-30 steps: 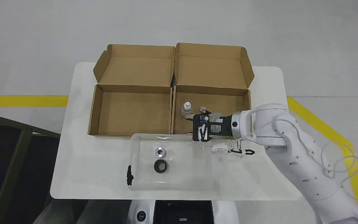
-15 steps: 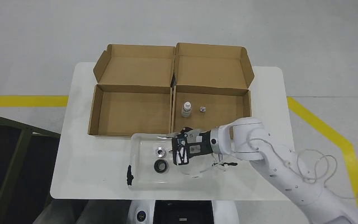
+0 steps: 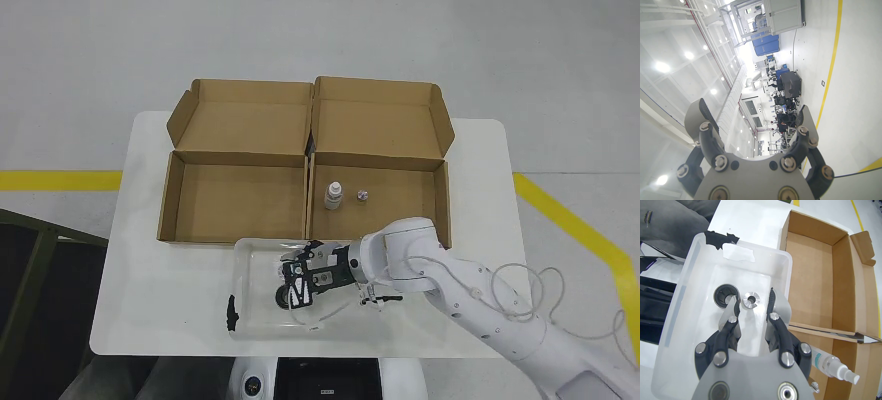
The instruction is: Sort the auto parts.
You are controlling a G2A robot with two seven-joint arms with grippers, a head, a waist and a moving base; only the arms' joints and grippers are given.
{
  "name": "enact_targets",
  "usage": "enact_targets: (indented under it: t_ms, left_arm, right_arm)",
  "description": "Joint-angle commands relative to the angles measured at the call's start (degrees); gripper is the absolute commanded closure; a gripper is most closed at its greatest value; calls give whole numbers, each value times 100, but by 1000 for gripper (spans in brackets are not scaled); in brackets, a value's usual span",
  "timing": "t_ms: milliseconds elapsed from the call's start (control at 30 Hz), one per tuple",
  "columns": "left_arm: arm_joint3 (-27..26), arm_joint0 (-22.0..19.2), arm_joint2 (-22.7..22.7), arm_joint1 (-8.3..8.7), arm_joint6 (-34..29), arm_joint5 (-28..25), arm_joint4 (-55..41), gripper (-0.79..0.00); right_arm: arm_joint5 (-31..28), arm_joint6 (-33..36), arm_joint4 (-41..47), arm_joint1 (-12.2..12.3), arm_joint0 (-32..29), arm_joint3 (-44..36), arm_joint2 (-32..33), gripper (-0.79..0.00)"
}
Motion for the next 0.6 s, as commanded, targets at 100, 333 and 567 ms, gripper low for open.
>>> enact_targets:
  t_ms: [100,333,567]
  left_arm:
    - [0,0,0,0,0,0,0,-785]
    - [0,0,0,0,0,0,0,-785]
    - [0,0,0,0,0,0,0,-785]
  right_arm:
    - [88,10,-104,-68,71,199,-100,-274]
    - [123,38,-153,-110,51,365,-128,-286]
    - [177,84,-242,-165,43,530,-197,-280]
